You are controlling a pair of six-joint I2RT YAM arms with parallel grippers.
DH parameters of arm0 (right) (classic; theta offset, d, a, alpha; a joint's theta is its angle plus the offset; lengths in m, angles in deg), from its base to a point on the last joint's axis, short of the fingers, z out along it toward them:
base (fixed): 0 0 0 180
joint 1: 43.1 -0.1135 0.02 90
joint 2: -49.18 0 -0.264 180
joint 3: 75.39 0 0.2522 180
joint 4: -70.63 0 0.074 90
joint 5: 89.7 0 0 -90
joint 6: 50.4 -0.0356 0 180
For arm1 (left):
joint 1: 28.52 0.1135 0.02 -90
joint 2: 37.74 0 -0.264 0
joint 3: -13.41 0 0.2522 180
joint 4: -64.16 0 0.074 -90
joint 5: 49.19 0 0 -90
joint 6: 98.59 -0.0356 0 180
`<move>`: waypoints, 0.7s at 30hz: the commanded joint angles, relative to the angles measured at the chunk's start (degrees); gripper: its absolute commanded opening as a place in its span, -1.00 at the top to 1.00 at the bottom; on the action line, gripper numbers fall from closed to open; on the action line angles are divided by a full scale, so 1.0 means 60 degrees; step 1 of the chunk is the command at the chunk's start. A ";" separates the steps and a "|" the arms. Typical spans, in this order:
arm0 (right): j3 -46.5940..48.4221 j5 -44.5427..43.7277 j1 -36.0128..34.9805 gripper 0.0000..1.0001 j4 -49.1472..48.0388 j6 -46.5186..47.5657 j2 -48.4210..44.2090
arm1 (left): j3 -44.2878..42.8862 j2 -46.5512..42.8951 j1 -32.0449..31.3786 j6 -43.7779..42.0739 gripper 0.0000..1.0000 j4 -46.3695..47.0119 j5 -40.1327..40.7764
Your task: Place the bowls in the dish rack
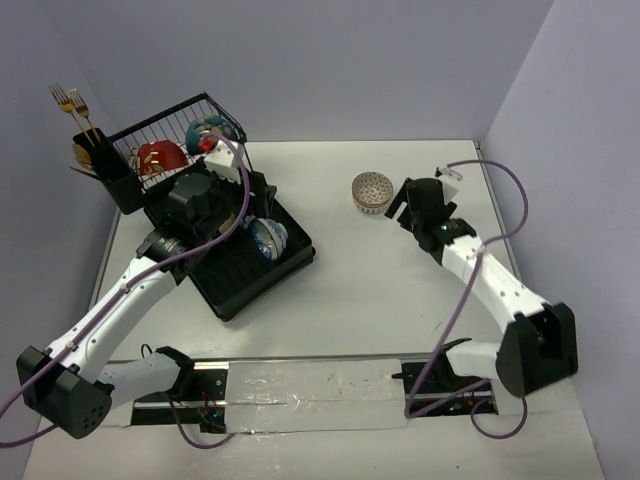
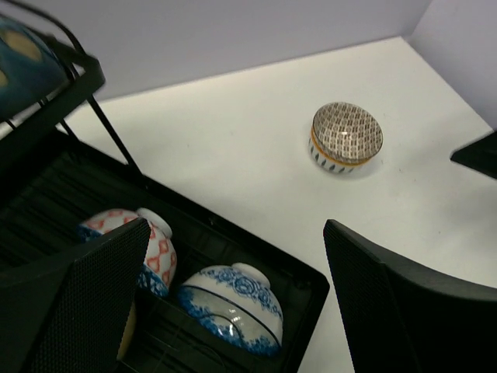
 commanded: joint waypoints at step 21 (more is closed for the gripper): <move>0.6034 0.0144 0.0912 -0.25 0.1340 -0.0515 0.7178 | 0.0971 -0.0789 -0.0141 0.0064 -0.98 0.0038 0.0942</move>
